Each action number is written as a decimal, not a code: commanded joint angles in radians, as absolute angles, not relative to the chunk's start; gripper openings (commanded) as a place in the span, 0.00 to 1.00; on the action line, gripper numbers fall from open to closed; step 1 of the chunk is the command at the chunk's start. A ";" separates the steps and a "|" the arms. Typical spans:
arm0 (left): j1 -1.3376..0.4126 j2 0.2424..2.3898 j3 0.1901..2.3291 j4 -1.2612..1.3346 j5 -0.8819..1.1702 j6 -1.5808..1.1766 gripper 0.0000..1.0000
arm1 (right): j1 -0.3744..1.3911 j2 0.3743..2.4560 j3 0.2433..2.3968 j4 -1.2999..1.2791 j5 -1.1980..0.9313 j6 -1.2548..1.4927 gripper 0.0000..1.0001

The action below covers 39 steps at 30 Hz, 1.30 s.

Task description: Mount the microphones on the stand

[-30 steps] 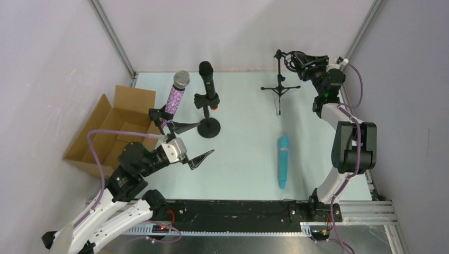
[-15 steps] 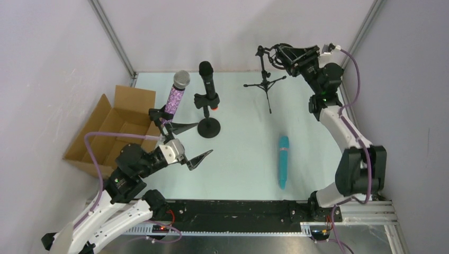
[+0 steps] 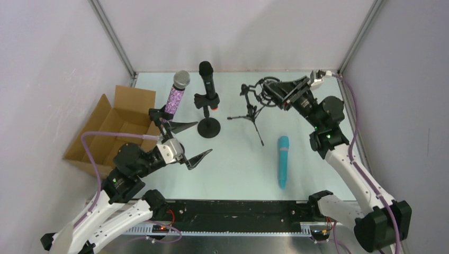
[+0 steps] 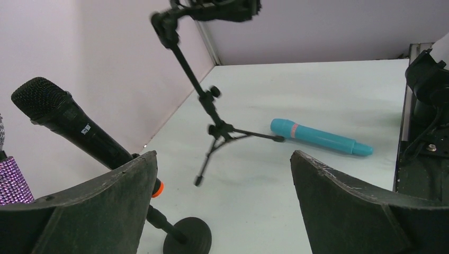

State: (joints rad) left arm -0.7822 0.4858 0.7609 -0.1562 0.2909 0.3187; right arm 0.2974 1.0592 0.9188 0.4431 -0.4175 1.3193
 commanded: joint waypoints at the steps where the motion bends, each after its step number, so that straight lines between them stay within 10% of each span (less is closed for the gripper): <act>1: -0.778 0.498 0.791 -0.120 0.276 0.323 1.00 | 0.346 0.917 0.843 0.441 -0.368 1.329 0.27; 32: -0.780 0.589 0.787 -0.054 0.304 0.348 1.00 | 0.640 0.809 0.518 0.525 -0.184 1.471 0.29; 39: -0.790 0.588 0.780 -0.053 0.311 0.342 1.00 | 0.571 0.750 0.497 0.395 -0.220 1.466 0.47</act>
